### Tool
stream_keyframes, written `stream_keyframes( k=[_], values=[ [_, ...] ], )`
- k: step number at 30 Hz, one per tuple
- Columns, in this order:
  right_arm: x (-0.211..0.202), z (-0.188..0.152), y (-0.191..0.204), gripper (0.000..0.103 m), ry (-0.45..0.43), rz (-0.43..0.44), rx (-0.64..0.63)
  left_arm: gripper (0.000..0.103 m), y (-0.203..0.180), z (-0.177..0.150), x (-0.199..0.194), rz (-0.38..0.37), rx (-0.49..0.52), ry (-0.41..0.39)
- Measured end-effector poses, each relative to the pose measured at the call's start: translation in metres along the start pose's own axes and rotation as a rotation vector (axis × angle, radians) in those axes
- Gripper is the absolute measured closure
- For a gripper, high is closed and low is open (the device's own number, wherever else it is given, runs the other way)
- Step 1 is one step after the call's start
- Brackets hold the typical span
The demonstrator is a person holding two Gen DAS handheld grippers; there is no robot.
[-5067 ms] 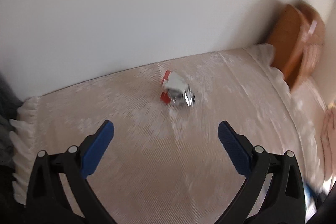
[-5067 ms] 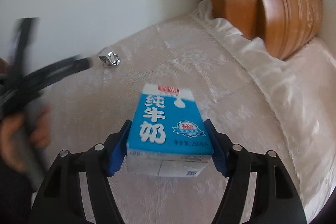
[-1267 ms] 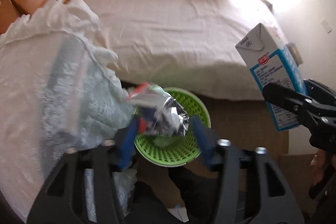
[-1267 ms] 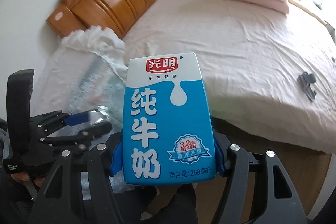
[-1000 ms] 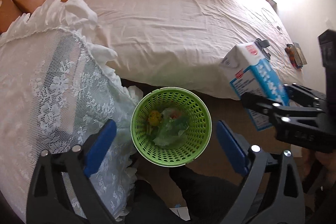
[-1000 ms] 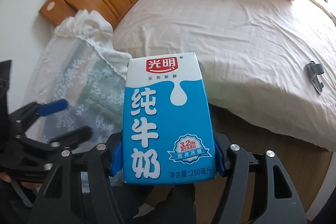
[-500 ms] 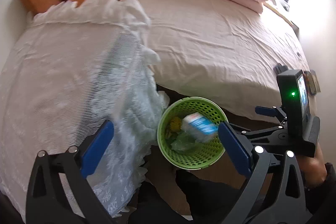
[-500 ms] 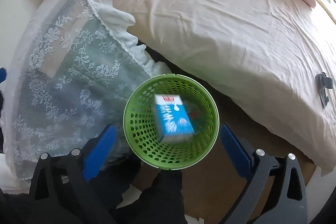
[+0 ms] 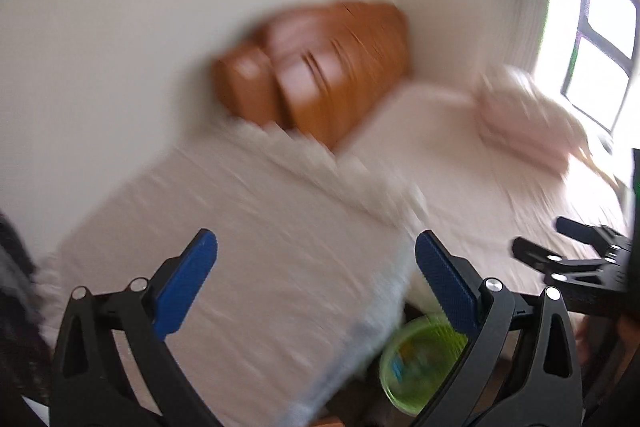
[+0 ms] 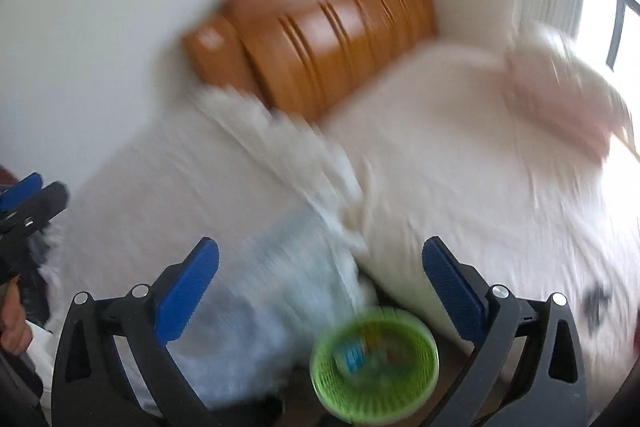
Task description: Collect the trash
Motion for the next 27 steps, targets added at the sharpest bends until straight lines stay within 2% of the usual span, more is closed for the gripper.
stream_keyframes(
  k=[4,8,12,15,20,27],
  values=[
    [-0.034,0.064,0.048,0.002,-0.18,0.069,-0.046,0.008,0.047,0.04,-0.026,0.108,-0.06,-0.089],
    [-0.046,0.089,0.075,0.002,-0.237,0.117,-0.073,0.008,0.074,0.053,-0.036,0.182,-0.104,-0.116],
    [-0.041,0.09,0.097,0.002,-0.225,0.155,-0.094,0.008,0.092,0.049,-0.04,0.231,-0.153,-0.107],
    [-0.032,0.082,0.108,0.002,-0.192,0.173,-0.105,0.008,0.095,0.04,-0.036,0.248,-0.152,-0.081],
    [-0.019,0.072,0.119,0.002,-0.145,0.189,-0.138,0.008,0.096,0.029,-0.027,0.254,-0.159,-0.045],
    [-0.018,0.067,0.124,0.002,-0.131,0.188,-0.153,0.008,0.099,0.026,-0.027,0.252,-0.167,-0.037]
  ],
)
Point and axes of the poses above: each gripper's, at about its wrist camera, not at the fingertips, and x roughly the way its jaws point, y to its left, z to its top, the point moved 6 cm from there along x, roughly the way its jaws point, and after that the axes turned 9 degrees about -y, right-handed, at the moved point
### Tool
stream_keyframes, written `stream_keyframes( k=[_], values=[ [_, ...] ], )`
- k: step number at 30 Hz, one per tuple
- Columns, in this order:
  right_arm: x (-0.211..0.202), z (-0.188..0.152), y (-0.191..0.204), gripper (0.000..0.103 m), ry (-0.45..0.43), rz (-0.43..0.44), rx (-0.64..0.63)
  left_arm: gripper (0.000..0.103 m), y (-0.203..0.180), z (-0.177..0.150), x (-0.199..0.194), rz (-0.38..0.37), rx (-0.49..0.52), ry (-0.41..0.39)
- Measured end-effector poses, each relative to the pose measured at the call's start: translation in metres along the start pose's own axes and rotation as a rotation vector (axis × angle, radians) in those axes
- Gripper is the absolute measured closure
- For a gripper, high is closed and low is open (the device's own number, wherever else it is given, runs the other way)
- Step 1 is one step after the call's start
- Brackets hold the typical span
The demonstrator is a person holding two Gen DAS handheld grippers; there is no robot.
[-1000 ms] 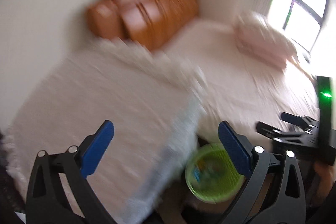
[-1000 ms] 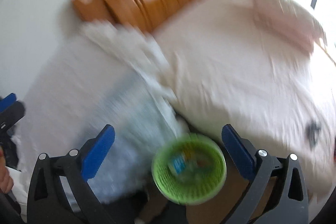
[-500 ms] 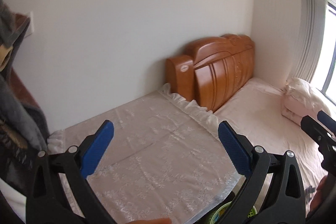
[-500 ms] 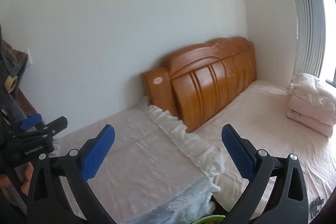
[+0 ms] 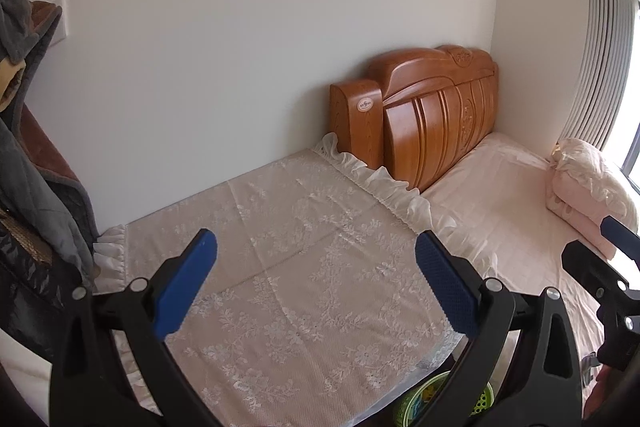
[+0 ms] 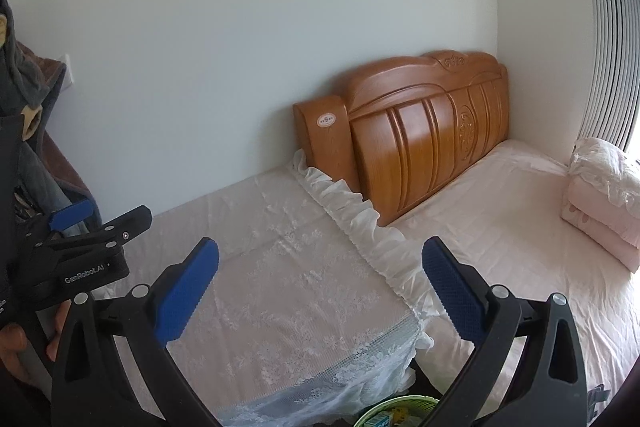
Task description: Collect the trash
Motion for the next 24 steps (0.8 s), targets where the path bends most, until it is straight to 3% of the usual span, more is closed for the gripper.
stream_keyframes(
  k=[24],
  values=[
    [0.009,-0.009,-0.003,0.002,0.034,0.002,0.003,0.008,-0.002,-0.003,0.011,-0.001,-0.005,0.032]
  ],
)
Point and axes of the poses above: each gripper's, at about its wrist camera, not at the fingertips, and x roughly the way its jaws point, y to its left, z to its top, the point moved 6 cm from there along x, roughly the way its jaws point, and after that the axes turned 9 degrees about -y, right-handed, at the moved point
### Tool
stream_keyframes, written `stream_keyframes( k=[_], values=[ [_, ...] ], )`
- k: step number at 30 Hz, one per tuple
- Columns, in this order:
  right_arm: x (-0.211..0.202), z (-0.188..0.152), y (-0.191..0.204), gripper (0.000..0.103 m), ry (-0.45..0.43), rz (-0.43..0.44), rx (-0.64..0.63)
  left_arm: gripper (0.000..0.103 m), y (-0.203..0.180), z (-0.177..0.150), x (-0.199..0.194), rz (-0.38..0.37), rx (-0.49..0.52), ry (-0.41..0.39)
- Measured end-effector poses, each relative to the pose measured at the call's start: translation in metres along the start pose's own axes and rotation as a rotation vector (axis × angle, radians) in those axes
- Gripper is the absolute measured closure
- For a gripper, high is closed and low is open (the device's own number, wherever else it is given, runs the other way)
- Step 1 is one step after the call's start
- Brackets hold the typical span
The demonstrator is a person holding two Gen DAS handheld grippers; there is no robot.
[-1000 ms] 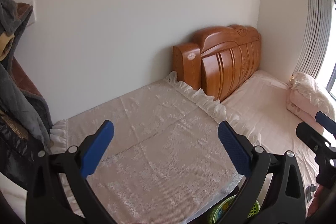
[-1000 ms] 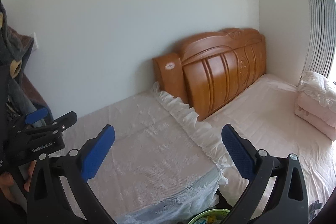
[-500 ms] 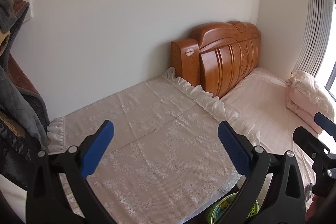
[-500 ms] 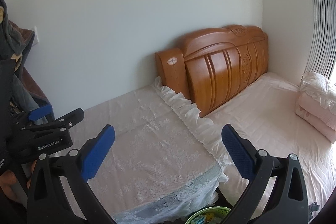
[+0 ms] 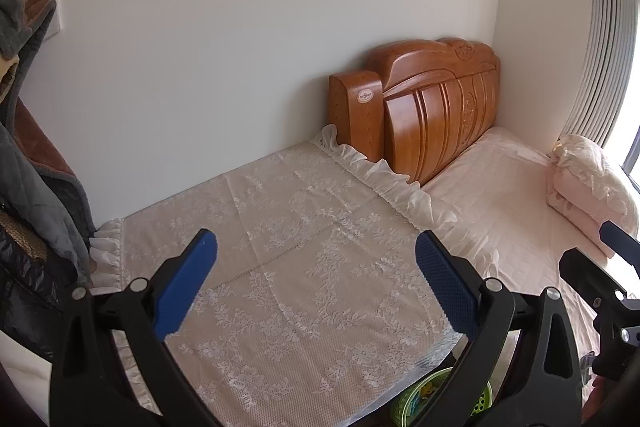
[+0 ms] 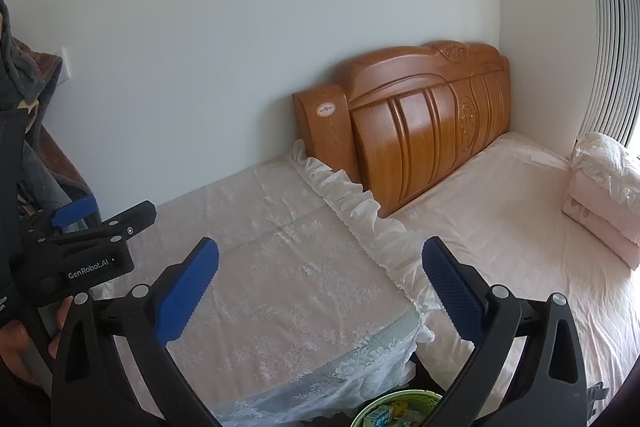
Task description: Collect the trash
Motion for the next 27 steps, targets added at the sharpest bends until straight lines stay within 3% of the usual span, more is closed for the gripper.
stream_keyframes(
  k=[27],
  values=[
    [0.013,-0.005,-0.001,0.002,0.022,0.011,0.017,0.008,0.0,0.0,0.009,0.005,-0.002,0.009]
  ],
)
Point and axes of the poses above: each gripper's, at about its wrist camera, not at the fingertips, and x roughly the way its jaws point, y to its left, z to its top, the point moved 6 cm from there along x, roughly the way its jaws point, and after that the axes turned 9 degrees about -y, right-handed, at the moved point
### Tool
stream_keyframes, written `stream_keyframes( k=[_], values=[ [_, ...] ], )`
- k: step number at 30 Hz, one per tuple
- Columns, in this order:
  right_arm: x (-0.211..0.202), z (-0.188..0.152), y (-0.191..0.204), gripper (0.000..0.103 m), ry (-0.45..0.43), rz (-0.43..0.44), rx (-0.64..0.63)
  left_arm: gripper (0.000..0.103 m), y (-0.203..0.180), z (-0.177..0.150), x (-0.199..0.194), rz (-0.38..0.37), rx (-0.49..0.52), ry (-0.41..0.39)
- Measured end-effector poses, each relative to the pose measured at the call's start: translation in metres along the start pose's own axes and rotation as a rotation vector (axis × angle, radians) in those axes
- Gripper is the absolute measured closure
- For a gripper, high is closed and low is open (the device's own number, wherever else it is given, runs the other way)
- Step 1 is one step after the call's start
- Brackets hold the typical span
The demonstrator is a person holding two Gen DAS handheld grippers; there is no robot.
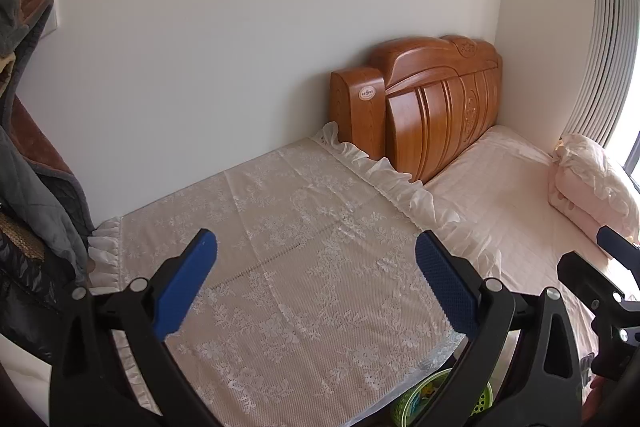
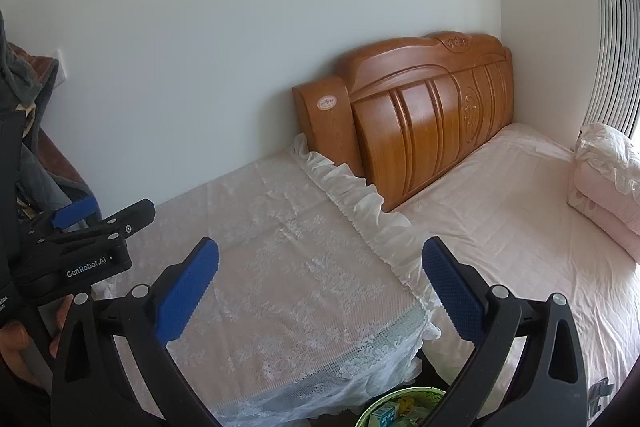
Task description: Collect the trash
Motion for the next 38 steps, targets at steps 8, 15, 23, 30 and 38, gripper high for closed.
stream_keyframes(
  k=[8,15,23,30,38],
  values=[
    [0.0,0.0,0.001,0.002,0.001,-0.001,0.0,0.008,0.0,0.0,0.0,0.001,0.001,-0.001],
    [0.0,0.001,0.0,0.002,0.005,-0.002,0.0,0.008,0.002,-0.001,0.006,0.003,-0.006,0.004],
    [0.002,0.0,0.0,0.002,0.009,-0.003,0.0,0.008,0.005,-0.002,0.012,0.018,-0.009,0.011],
    [0.003,0.0,-0.001,0.002,0.014,-0.003,-0.001,0.008,0.005,-0.003,0.013,0.007,-0.01,0.012],
    [0.004,0.0,-0.002,0.002,0.018,-0.002,-0.002,0.008,0.003,-0.004,0.015,-0.004,-0.007,0.018]
  ],
)
Point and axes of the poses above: each gripper's, at about its wrist camera, not at the fingertips, and x roughly the way its jaws point, y to its left, z to its top, the point moved 6 cm from there along x, roughly the way its jaws point, and after that the axes turned 9 degrees about -y, right-handed, at the moved point
